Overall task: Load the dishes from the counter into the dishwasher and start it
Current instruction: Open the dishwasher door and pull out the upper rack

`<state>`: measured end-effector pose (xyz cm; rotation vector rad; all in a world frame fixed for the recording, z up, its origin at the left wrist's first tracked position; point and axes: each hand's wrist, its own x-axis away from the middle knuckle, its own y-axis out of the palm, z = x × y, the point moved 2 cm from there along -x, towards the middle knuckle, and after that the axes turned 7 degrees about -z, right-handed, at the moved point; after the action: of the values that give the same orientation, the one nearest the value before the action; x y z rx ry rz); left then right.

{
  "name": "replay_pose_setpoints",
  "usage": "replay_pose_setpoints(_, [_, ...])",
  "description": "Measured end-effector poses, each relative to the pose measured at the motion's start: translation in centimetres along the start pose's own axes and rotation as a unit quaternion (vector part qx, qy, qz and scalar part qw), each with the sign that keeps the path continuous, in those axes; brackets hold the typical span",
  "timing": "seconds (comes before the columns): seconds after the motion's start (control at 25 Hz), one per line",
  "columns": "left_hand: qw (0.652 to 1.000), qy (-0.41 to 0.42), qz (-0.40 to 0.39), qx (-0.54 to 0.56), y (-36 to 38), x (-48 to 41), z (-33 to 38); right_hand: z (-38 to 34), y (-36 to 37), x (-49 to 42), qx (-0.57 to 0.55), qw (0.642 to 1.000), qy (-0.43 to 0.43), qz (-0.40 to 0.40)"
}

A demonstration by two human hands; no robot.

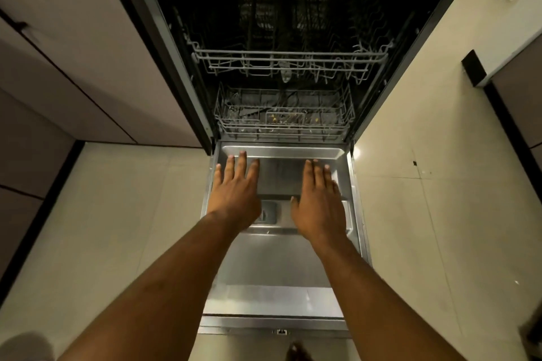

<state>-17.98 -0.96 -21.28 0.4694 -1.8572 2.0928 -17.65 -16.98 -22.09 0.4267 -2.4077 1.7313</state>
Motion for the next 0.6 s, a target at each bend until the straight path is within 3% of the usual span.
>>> replay_pose_setpoints(0.24, [0.999,0.005,0.032,-0.024,-3.5,-5.6,0.4,2.0,-4.9,-6.6,0.043,0.998,-0.006,0.048])
replay_pose_setpoints(0.6, [0.995,0.019,0.088,-0.042,-9.6,-14.7,-2.5,1.3,-10.3,-17.6,0.066,0.996,0.019,0.055])
